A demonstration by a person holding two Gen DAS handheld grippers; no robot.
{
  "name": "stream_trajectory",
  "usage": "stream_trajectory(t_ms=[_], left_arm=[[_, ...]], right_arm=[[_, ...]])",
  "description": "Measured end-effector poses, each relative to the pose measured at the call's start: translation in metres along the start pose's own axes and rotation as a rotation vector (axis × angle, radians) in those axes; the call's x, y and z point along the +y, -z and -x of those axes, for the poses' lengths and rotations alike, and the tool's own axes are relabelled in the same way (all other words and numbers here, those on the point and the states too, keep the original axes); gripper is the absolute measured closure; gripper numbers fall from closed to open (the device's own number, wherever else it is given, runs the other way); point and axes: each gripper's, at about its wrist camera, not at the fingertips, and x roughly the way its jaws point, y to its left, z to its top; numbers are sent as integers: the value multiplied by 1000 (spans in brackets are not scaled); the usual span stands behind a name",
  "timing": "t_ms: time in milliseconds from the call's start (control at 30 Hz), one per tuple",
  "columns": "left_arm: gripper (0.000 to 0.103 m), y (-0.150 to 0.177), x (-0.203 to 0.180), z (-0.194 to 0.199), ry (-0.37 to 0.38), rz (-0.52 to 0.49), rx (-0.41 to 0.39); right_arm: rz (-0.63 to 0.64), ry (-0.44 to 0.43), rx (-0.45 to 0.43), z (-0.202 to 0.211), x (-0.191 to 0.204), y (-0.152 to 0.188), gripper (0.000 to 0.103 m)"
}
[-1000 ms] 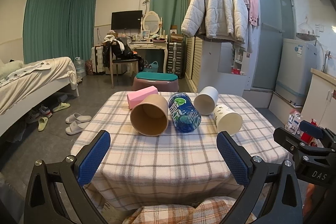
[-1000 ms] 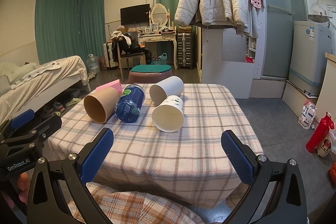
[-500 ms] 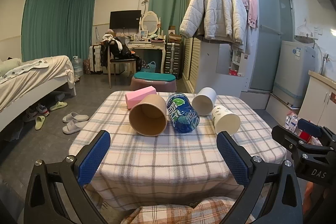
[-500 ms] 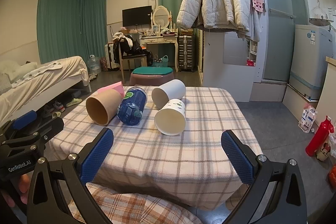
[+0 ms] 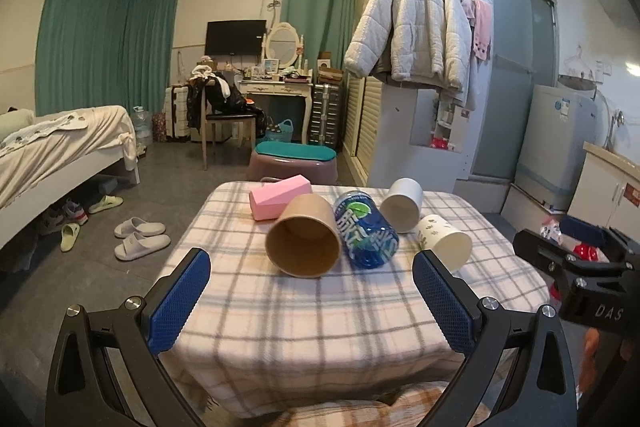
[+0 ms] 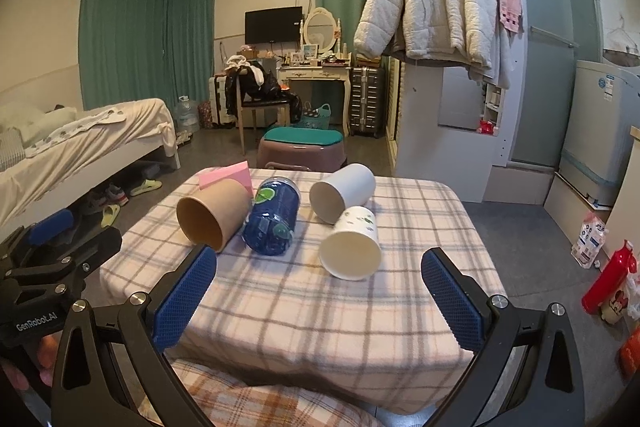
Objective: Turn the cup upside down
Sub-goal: 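Move the left gripper down to the pink hexagonal cup lying sideways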
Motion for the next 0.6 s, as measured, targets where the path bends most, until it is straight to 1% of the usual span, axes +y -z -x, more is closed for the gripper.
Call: stream_trajectory(t_ms=[67, 167, 300, 367, 500, 600], left_arm=[[0, -5, 8, -6, 24, -19, 10], [0, -14, 22, -20, 23, -66, 25], [0, -36, 42, -45, 42, -117, 51], [0, -44, 50, -59, 37, -166, 55], [0, -66, 69, -100, 12, -293, 60], [0, -75, 77, -130, 40, -374, 71]], right_arm=[[7, -1, 2, -7, 7, -6, 0], [15, -3, 13, -21, 15, -18, 0], [13, -13, 32, -46, 23, -32, 0], [20, -11, 41, -58, 28, -38, 0], [27, -26, 79, -88, 30, -54, 0], [9, -29, 91, -114, 30, -71, 0]])
